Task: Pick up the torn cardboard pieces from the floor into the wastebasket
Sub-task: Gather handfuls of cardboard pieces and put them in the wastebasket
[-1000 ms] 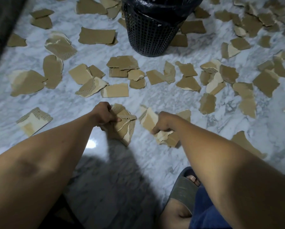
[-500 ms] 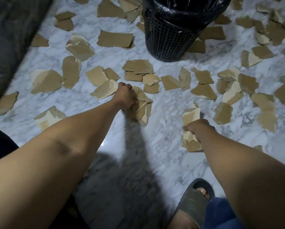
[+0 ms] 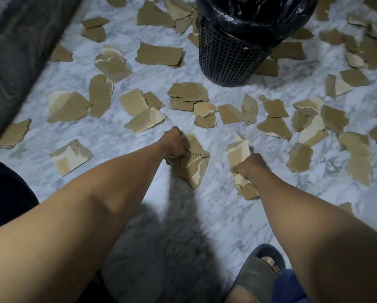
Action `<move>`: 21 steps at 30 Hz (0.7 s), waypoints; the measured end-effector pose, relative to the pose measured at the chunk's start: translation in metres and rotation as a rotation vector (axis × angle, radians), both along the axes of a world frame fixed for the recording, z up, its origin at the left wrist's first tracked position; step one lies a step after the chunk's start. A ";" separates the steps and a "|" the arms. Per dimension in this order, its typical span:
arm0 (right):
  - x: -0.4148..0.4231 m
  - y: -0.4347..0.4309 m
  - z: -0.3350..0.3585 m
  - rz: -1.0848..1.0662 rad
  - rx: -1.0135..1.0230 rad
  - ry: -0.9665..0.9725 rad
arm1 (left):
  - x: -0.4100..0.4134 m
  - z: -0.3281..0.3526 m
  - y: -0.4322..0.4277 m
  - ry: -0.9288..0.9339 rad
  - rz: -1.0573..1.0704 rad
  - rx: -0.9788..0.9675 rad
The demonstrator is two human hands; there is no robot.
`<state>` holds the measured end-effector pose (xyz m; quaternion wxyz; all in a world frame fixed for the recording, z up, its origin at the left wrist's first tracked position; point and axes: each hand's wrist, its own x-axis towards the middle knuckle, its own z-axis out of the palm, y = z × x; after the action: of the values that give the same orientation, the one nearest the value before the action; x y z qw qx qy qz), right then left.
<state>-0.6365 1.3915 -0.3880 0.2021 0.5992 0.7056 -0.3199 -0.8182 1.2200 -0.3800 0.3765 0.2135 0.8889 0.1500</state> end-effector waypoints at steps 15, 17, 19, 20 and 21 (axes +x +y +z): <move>-0.157 -0.115 0.022 0.626 -0.094 0.309 | -0.079 0.011 -0.219 0.137 0.442 -0.246; -0.176 -0.139 0.024 0.745 -0.059 0.319 | -0.087 0.008 -0.238 0.182 0.430 -0.349; -0.191 -0.158 0.021 0.847 -0.061 0.310 | -0.094 0.000 -0.243 0.199 0.374 -0.386; -0.197 -0.165 0.019 0.921 -0.030 0.282 | -0.098 -0.004 -0.244 0.208 0.377 -0.375; -0.205 -0.170 0.018 1.017 0.034 0.244 | -0.101 -0.007 -0.242 0.206 0.394 -0.346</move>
<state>-0.8410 1.2212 -0.3700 0.2384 0.1423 0.9309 -0.2373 -0.9191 0.9781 -0.3871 0.2787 -0.0167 0.9592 0.0437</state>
